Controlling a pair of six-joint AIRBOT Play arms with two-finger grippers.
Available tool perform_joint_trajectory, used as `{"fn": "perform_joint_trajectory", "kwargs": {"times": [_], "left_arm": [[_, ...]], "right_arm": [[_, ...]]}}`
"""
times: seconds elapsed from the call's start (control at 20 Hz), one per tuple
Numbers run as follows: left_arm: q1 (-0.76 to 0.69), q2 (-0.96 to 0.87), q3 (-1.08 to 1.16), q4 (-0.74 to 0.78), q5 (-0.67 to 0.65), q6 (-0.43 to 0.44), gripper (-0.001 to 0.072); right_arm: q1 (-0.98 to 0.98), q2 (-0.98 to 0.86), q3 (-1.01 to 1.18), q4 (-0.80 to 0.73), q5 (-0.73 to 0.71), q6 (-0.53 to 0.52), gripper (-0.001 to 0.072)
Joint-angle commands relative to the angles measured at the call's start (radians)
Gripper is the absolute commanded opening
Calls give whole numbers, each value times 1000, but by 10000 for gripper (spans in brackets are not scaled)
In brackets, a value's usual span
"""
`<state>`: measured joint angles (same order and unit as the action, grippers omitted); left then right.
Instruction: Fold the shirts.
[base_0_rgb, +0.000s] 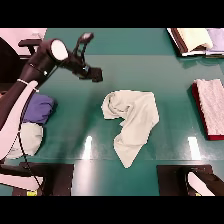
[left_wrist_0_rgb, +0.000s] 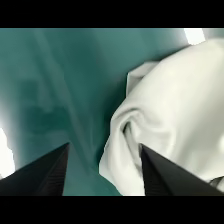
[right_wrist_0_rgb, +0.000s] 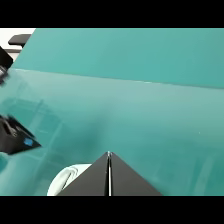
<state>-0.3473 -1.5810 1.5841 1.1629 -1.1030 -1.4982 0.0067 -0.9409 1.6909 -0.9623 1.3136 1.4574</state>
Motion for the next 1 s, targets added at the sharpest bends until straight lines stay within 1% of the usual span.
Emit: {"fn": "perform_joint_trajectory", "kwargs": {"times": [0.0,0.2,0.3,0.35,0.4,0.45,0.5,0.65,0.75,0.8,0.85,0.9,0.95], "left_arm": [[43,-36,-197,-203,101,95,521],[-34,-95,-241,-210,175,122,521],[-66,-104,-241,-201,241,122,519],[-69,-104,-235,-196,260,117,481],[-63,-103,-228,-195,264,115,308],[-49,-103,-214,-193,256,116,89],[-32,-99,-198,-192,248,115,23],[41,-76,-129,-164,201,115,24],[90,-55,-85,-139,177,116,24],[111,-46,-71,-130,167,116,24],[127,-41,-61,-123,161,116,25],[137,-40,-57,-120,159,117,25],[139,-41,-57,-106,156,116,25]], "right_arm": [[0,-25,0,3,19,0,16],[0,-64,0,2,74,0,16],[0,-80,0,1,96,0,15],[0,-82,-15,1,105,1,16],[0,-74,-54,-1,104,1,15],[0,-61,-106,-8,104,1,16],[0,-42,-180,-9,102,1,16],[0,24,-451,-35,71,8,16],[0,60,-650,-71,40,37,23],[0,65,-750,-66,32,38,183],[0,61,-837,-50,27,38,410],[3,48,-918,-18,6,38,465],[14,25,-993,26,-40,37,462]]}}
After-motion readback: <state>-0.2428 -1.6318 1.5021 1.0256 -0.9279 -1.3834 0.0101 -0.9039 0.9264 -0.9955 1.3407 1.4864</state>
